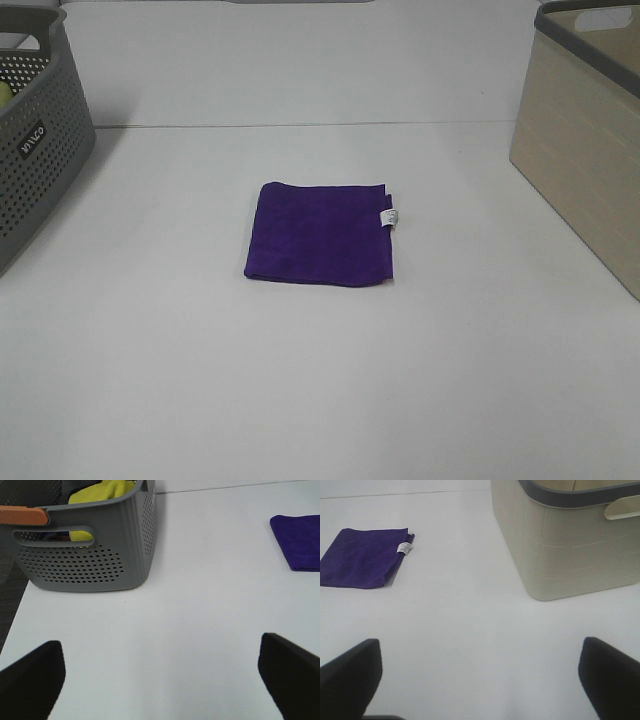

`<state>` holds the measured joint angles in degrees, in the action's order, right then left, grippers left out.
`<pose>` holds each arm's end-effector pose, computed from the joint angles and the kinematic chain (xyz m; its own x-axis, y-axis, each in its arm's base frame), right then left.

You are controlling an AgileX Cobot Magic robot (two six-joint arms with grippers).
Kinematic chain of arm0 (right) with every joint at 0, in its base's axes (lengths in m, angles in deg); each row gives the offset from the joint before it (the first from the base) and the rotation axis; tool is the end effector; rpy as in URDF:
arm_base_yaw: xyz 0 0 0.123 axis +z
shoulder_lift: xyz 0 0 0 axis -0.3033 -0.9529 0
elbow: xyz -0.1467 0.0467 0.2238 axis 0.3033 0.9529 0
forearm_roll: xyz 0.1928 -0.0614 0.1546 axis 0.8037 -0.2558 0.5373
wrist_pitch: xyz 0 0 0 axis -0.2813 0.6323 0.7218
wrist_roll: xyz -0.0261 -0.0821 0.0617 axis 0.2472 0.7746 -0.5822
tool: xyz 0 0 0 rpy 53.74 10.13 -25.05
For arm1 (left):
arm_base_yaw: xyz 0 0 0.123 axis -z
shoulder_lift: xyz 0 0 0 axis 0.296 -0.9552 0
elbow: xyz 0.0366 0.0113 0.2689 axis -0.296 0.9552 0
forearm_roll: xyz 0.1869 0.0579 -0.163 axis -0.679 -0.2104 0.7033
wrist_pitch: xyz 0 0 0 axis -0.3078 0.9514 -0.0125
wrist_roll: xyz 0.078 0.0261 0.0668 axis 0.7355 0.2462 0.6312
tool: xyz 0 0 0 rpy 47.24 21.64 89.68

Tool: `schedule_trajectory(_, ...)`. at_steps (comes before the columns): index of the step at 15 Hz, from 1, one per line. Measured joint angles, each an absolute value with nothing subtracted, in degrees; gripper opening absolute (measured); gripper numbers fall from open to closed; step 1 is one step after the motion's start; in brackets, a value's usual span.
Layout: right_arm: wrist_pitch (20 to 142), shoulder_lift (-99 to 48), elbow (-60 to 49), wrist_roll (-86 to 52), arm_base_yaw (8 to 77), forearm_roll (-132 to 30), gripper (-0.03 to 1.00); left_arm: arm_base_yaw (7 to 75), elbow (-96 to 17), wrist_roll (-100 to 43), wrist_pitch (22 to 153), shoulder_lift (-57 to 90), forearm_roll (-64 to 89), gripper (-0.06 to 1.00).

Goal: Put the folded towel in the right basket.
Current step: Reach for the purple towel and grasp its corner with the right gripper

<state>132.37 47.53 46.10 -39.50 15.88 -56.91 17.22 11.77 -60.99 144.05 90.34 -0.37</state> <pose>0.0241 0.0023 0.2726 -0.4478 0.0237 -0.8938 0.0089 0.9997 0.0220 0.0243 -0.0011 0.2721 -0.4434 0.0215 -0.8961 0.0184 0.9997 0.0149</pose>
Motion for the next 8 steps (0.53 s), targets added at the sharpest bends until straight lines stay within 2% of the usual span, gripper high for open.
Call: schedule_trajectory(8,132.37,47.53,46.10,-39.50,15.88,-56.91,0.97,17.28,11.77,-60.99,144.05,90.34,-0.37,0.99)
